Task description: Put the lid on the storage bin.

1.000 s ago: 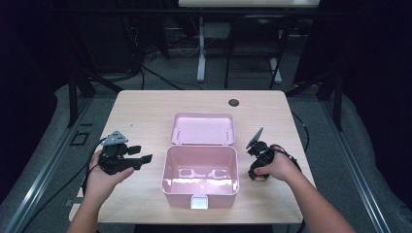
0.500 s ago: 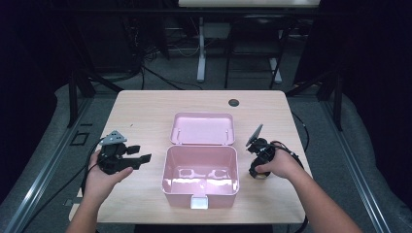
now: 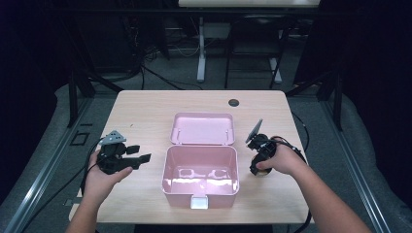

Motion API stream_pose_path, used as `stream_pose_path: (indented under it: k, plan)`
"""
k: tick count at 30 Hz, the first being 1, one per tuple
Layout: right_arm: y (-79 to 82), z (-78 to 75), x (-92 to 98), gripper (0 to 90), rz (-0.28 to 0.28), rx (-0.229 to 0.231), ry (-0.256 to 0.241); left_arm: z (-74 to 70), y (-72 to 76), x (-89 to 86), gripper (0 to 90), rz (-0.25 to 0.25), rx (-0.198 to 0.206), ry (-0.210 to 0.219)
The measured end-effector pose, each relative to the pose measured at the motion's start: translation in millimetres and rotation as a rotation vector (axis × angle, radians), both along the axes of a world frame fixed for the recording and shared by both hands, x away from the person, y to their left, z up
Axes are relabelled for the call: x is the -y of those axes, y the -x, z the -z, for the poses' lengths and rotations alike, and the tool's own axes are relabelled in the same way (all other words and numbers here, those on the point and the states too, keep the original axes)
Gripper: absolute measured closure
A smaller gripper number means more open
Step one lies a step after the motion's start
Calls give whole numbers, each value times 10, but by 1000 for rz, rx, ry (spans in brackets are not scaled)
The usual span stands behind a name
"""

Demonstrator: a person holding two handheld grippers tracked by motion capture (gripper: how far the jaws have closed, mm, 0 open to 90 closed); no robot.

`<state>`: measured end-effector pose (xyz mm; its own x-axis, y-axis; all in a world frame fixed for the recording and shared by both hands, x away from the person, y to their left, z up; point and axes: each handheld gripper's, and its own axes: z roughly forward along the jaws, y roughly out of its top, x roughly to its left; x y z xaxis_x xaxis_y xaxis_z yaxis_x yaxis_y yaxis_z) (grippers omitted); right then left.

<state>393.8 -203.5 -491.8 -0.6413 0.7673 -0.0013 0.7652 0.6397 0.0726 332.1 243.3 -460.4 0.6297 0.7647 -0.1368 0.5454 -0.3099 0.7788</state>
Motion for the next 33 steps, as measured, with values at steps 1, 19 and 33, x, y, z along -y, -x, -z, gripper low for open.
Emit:
stream_pose_path:
  k: [1,19,33]
  plan:
    - [3,-7,-4,195,3,0,-7,-1,0,-2,397,-2,3,-1]
    - [51,-315,-152,195,-70,-2,13,-10,4,-16,397,-6,4,3]
    - [109,-538,-277,195,-128,16,12,-13,6,-15,397,-6,3,8]
